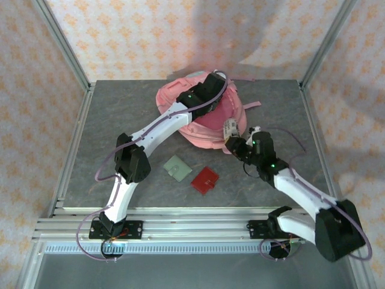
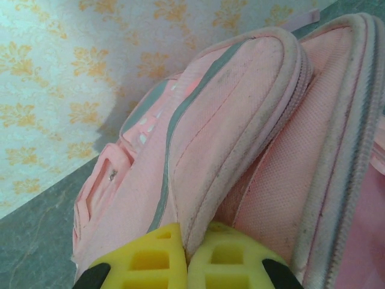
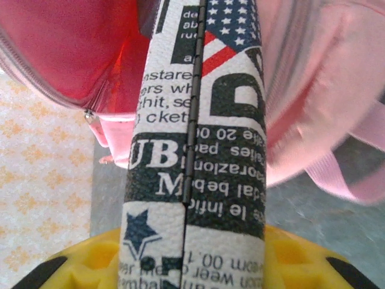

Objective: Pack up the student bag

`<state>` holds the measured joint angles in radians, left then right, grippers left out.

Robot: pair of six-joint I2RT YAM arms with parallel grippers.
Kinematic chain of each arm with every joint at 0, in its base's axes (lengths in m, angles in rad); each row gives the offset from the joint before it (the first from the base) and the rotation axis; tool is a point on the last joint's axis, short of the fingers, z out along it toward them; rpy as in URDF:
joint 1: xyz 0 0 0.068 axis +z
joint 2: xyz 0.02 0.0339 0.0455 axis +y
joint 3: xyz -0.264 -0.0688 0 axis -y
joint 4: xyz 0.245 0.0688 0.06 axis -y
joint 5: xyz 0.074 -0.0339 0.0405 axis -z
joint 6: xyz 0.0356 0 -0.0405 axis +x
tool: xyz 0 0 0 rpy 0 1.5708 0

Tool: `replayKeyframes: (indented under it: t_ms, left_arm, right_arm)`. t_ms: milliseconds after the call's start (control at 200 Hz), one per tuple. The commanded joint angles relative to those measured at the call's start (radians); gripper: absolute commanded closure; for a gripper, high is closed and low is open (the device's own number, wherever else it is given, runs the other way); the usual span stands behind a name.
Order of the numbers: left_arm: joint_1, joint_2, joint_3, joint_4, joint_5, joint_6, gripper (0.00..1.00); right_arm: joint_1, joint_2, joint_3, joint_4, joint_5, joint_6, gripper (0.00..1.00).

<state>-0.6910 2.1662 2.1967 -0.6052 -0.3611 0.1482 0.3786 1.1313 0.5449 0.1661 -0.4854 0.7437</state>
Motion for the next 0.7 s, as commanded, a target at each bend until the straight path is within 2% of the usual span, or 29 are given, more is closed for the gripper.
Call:
replayKeyframes:
  t_ms: [0, 220, 435, 516, 596, 696]
  left_arm:
    - [-0.005, -0.088, 0.051, 0.039, -0.089, -0.057, 1.0]
    - [-0.004, -0.131, 0.006, 0.055, -0.044, -0.095, 1.0]
    - [-0.004, -0.172, -0.053, 0.077, -0.036, -0.108, 1.0]
    - [-0.004, -0.179, -0.066, 0.082, -0.023, -0.118, 1.0]
    - [-0.004, -0.183, -0.079, 0.094, -0.013, -0.131, 1.0]
    - [-0.004, -0.178, -0.08, 0.092, 0.012, -0.151, 1.0]
  right_arm:
    - [-0.006, 0.144, 0.127, 0.187, -0.077, -0.004, 0.71]
    - [-0.02, 0.481, 0.38, 0.229, -0.168, 0.006, 0.71]
    - [-0.054, 0.72, 0.609, 0.191, -0.155, 0.009, 0.66]
    - [-0.07, 0.826, 0.721, 0.149, -0.18, 0.014, 0.59]
    - [-0.08, 0.93, 0.858, 0.029, -0.18, 0.001, 0.44]
    - [-0.086, 0.957, 0.938, -0.137, -0.119, -0.01, 0.34]
